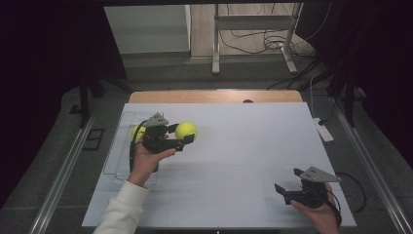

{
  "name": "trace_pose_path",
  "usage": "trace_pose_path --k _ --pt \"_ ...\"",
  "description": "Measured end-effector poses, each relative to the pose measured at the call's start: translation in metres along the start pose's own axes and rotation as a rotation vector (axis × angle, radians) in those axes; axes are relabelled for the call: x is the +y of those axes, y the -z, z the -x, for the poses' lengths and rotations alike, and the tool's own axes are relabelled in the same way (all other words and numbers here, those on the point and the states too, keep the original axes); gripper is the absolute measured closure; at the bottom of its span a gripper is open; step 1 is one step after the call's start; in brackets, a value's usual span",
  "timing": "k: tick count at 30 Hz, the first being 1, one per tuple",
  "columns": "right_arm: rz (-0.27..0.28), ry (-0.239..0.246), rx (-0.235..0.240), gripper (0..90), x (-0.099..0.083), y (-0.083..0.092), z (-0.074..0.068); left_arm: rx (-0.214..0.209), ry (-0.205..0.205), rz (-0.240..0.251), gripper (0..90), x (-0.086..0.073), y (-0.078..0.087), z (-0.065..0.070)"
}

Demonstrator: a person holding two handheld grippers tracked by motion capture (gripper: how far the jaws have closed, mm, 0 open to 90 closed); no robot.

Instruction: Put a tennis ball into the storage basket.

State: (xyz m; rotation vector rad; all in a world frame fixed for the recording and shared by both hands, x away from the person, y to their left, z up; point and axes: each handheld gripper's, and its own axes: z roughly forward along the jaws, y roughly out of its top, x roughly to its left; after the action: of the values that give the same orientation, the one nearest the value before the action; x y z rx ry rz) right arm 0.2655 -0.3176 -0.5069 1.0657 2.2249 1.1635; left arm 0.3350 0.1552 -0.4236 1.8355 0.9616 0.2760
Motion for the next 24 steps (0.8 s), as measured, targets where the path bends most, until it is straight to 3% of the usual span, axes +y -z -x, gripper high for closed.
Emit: trace_pose_path --k 24 --pt "-0.001 0.0 0.001 6.9 0.0 0.0 0.0 0.084 0.061 0.038 26.7 -0.004 0.024 -0.028"
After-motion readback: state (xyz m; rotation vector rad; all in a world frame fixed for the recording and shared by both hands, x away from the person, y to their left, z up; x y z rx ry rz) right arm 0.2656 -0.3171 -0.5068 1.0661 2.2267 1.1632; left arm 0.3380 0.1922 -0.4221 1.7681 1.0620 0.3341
